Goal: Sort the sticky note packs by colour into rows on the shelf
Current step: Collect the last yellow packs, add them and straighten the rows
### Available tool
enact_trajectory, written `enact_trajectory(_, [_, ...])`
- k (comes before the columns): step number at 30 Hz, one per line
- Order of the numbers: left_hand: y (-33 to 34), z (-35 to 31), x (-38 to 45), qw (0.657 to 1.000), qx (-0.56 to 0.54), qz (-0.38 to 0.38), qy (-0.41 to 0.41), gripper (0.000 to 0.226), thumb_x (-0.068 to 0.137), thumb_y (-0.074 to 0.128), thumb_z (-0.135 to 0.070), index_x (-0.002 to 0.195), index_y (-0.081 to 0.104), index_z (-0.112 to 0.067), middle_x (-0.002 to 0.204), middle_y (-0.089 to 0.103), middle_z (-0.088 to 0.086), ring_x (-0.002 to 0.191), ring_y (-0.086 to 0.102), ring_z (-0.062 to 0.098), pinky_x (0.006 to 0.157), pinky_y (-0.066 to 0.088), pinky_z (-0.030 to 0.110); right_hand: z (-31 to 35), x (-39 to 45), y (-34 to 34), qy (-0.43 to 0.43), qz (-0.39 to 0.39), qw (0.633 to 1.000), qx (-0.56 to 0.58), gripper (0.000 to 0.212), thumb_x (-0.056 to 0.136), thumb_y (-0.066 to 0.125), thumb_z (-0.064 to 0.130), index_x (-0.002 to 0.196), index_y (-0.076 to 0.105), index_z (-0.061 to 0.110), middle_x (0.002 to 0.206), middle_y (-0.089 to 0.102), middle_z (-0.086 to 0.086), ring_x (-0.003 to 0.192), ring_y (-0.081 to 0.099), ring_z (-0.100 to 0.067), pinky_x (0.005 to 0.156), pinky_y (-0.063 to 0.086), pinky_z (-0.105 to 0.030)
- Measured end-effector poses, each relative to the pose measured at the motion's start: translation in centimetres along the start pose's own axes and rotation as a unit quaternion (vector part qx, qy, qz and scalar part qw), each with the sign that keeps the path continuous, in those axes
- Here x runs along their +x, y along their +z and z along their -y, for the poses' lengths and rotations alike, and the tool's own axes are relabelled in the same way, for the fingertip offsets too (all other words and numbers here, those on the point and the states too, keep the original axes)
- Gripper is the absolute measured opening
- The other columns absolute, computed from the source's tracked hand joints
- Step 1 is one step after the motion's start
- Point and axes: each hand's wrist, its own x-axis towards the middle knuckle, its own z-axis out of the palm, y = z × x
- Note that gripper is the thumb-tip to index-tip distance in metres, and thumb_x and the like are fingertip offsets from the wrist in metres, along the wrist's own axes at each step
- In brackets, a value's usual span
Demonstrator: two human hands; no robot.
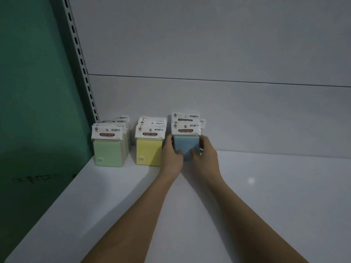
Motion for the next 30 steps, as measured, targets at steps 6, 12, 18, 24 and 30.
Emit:
enact_trajectory(6, [-0.1, 0.3, -0.1, 0.996, 0.069, 0.044, 0.018, 0.068, 0.082, 0.052, 0.005, 0.144, 0.034, -0.016, 0.133, 0.053, 0.006, 0.120, 0.052, 0.023, 0.092, 0.046, 0.029, -1.3, 0.1, 0.3, 0.007, 0.018, 0.999, -0.049, 0.045, 0.087, 0.048, 0.000, 0.130, 0.047, 0.014, 0.128, 0.056, -0.006, 0.116, 0.053, -0.021, 0.091, 0.044, -0.029])
enact_trajectory(12, [0.2, -0.1, 0.1, 0.996, 0.081, 0.046, -0.014, 0.060, 0.079, 0.054, 0.000, 0.136, 0.041, -0.014, 0.126, 0.057, 0.008, 0.115, 0.055, 0.026, 0.094, 0.050, 0.041, -1.5, 0.4, 0.5, 0.009, 0.035, 0.997, -0.069, 0.045, 0.085, 0.046, 0.000, 0.129, 0.044, 0.010, 0.126, 0.054, -0.007, 0.114, 0.054, -0.024, 0.083, 0.039, -0.026])
enact_trajectory(18, [0.8, -1.0, 0.4, 0.991, 0.127, 0.040, -0.026, 0.050, 0.077, 0.049, -0.009, 0.127, 0.046, -0.015, 0.121, 0.060, 0.011, 0.112, 0.058, 0.030, 0.091, 0.051, 0.043, -0.7, 0.4, 0.7, 0.020, 0.035, 0.999, -0.035, 0.048, 0.087, 0.046, 0.001, 0.133, 0.042, 0.016, 0.111, 0.051, 0.008, 0.099, 0.052, -0.011, 0.081, 0.036, -0.021])
enact_trajectory(24, [1.5, -1.0, 0.2, 0.988, 0.152, 0.036, -0.010, 0.049, 0.092, 0.050, -0.010, 0.139, 0.037, -0.008, 0.138, 0.039, 0.015, 0.128, 0.042, 0.031, 0.103, 0.035, 0.035, -1.1, 0.9, 0.1, 0.027, 0.046, 0.998, -0.033, 0.052, 0.086, 0.042, -0.004, 0.134, 0.043, 0.014, 0.123, 0.052, -0.003, 0.109, 0.053, -0.017, 0.086, 0.039, -0.024])
enact_trajectory(30, [1.0, -0.5, 0.5, 0.993, 0.117, 0.020, -0.007, 0.044, 0.090, 0.059, -0.011, 0.131, 0.043, -0.007, 0.133, 0.044, 0.014, 0.125, 0.044, 0.027, 0.099, 0.035, 0.030, -1.2, 1.1, 0.3, 0.036, 0.031, 0.997, -0.052, 0.042, 0.093, 0.037, -0.002, 0.134, 0.041, 0.008, 0.121, 0.041, -0.009, 0.113, 0.048, -0.022, 0.090, 0.039, -0.023])
